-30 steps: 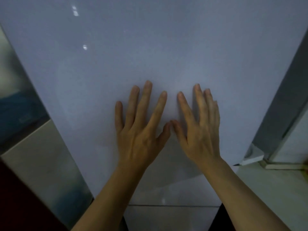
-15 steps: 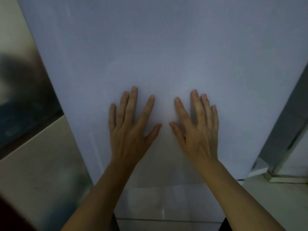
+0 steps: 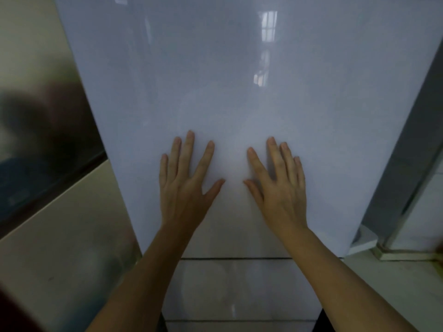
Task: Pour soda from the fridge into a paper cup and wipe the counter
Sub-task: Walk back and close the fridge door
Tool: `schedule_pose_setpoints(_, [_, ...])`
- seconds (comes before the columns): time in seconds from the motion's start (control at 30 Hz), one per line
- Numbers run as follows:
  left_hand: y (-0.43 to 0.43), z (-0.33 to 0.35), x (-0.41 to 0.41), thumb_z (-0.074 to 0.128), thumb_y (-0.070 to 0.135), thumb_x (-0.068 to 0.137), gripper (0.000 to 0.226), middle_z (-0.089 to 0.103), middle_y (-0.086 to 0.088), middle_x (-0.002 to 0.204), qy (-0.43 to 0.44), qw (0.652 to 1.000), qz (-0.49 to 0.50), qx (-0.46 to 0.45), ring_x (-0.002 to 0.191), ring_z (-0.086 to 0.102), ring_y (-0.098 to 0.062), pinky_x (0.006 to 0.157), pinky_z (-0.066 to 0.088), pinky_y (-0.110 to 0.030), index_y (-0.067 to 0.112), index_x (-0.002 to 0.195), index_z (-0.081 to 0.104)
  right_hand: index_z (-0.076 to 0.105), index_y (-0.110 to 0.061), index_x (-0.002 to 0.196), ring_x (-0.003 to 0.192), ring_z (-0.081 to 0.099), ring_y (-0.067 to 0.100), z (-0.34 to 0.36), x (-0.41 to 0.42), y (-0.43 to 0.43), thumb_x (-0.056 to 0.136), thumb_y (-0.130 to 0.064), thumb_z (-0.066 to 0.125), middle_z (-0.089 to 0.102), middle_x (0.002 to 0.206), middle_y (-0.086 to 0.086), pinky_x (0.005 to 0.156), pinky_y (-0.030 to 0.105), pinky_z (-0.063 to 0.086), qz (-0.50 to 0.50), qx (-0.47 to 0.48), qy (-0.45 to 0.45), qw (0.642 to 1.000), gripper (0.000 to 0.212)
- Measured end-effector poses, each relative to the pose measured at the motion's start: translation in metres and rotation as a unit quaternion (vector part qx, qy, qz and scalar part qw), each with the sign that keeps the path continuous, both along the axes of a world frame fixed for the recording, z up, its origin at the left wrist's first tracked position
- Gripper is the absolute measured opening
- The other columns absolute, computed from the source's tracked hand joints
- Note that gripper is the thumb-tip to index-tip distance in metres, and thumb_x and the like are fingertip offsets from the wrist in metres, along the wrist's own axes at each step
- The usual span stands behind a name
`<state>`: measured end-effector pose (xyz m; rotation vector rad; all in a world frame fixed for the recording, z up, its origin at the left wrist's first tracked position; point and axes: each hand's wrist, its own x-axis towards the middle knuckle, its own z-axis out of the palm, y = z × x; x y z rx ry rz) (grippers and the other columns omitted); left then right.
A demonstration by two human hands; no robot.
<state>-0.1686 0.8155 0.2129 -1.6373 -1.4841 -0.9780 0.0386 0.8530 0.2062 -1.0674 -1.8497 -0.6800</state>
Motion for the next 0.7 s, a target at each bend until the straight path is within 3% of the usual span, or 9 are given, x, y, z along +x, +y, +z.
schedule_pose_setpoints(0.17, [-0.017,-0.004,0.009,0.057,0.053,0.095,0.072,0.023,-0.011,0.164,0.009,0.999,-0.031,-0.004,0.151,0.021,-0.03,0.117,0.027,-0.054,0.022,0.155,0.031,0.032,-0.021,0.153,0.151,0.013,0.03,-0.002,0.016,-0.022,0.101,-0.033,0.051,0.017,0.163,0.013,0.119,0.054,0.02,0.073,-0.04,0.01,0.996,0.057])
schedule_pose_setpoints(0.3, [-0.036,-0.037,0.035,0.058,0.047,0.095,0.068,0.029,-0.008,0.162,-0.003,0.996,-0.077,-0.036,0.149,0.028,-0.029,0.116,0.03,-0.051,0.023,0.154,0.033,0.035,-0.02,0.152,0.149,0.02,0.028,-0.035,0.039,-0.046,0.102,-0.028,0.049,0.023,0.161,0.012,0.117,0.054,0.025,0.07,-0.085,0.035,0.993,0.053])
schedule_pose_setpoints(0.43, [-0.055,-0.09,0.071,0.062,0.04,0.094,0.062,0.04,-0.008,0.157,-0.032,0.983,-0.154,-0.093,0.144,0.037,-0.029,0.112,0.037,-0.053,0.019,0.15,0.043,0.031,-0.025,0.153,0.148,0.024,0.026,-0.095,0.066,-0.076,0.101,-0.027,0.045,0.026,0.16,0.008,0.117,0.052,0.026,0.038,-0.163,0.032,0.985,0.054])
schedule_pose_setpoints(0.7, [-0.074,-0.178,0.138,0.058,0.034,0.095,0.053,0.051,-0.007,0.148,-0.04,0.937,-0.252,-0.24,0.136,0.048,-0.029,0.105,0.045,-0.051,0.02,0.144,0.05,0.046,-0.019,0.146,0.138,0.04,0.031,-0.178,0.125,-0.137,0.101,-0.039,0.041,0.036,0.155,0.01,0.109,0.054,0.037,-0.088,-0.307,0.021,0.947,0.049])
